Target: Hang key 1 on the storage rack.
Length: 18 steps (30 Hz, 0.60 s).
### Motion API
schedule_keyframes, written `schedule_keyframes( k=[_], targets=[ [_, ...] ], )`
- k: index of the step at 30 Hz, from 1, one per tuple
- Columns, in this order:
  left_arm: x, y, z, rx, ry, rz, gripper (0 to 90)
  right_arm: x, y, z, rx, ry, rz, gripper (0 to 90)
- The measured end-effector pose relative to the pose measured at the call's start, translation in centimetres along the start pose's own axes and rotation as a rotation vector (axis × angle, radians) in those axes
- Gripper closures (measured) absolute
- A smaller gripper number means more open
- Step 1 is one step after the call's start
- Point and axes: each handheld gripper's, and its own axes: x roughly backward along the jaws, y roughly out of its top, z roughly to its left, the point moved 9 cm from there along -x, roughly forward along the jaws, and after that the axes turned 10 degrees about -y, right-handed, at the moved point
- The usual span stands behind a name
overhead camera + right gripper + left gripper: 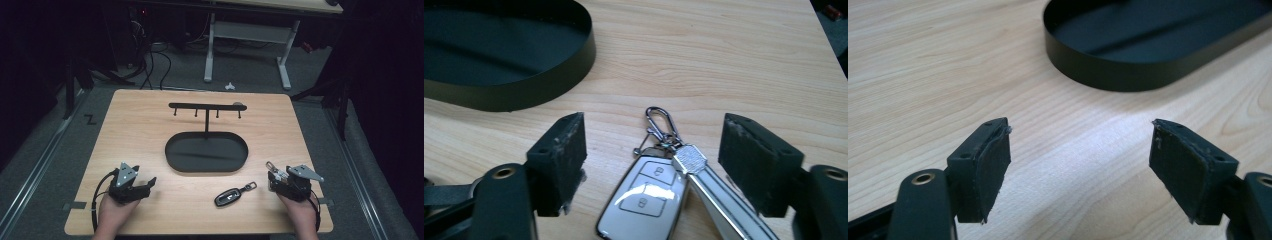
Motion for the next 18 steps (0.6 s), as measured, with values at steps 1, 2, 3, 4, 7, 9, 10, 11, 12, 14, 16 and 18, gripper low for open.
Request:
schedule_keyframes(
  k=[1, 2, 3, 4, 7, 9, 10, 11, 12, 14, 16, 18],
  targets=[
    [-0.1, 0.0, -0.2, -0.018, -0.007, 0.012, 25.0, 0.0, 0.0, 0.1, 0.003, 0.003, -0.003, 24.7],
    [-0.1, 0.0, -0.2, -0.023, -0.009, 0.012, 25.0, -0.1, 0.0, 0.2, 0.004, 0.002, -0.008, 24.4],
    [-0.1, 0.0, -0.2, -0.023, -0.009, 0.012, 25.3, -0.1, 0.0, 0.2, 0.004, 0.002, -0.008, 24.4],
    [0.2, 0.1, -0.1, -0.013, -0.024, 0.0, 26.2, -0.1, 0.1, 0.2, -0.011, 0.003, -0.01, 24.3],
    [0.3, 0.3, 0.5, 0.027, -0.028, -0.028, 26.6, 0.1, 0.2, 0.3, -0.046, 0.03, -0.02, 24.3],
    [0.2, 0.3, 0.6, 0.037, -0.028, -0.032, 26.8, 0.2, 0.1, 0.4, -0.048, 0.038, -0.015, 24.4],
    [0.0, 0.4, 0.7, 0.043, -0.028, -0.035, 27.0, 0.4, 0.1, 0.6, -0.04, 0.045, -0.016, 24.4],
    [0.0, 0.4, 0.7, 0.043, -0.028, -0.035, 27.2, 0.4, 0.1, 0.6, -0.04, 0.045, -0.016, 24.4],
    [-0.3, 0.3, 0.5, 0.042, -0.034, -0.031, 27.3, 0.6, 0.0, 0.7, -0.034, 0.051, -0.016, 24.5],
    [-0.8, 0.4, 0.1, 0.026, -0.037, -0.019, 27.5, 0.8, -0.2, 0.9, -0.028, 0.06, -0.017, 26.7],
    [-0.9, 0.5, -0.1, 0.019, -0.04, -0.016, 27.5, 0.9, -0.3, 1.1, -0.02, 0.065, -0.019, 27.3],
    [-1.4, 0.9, -0.6, 0.016, -0.064, -0.017, 28.6, 1.2, -0.6, 1.5, -0.006, 0.072, -0.013, 27.1]
  ],
)
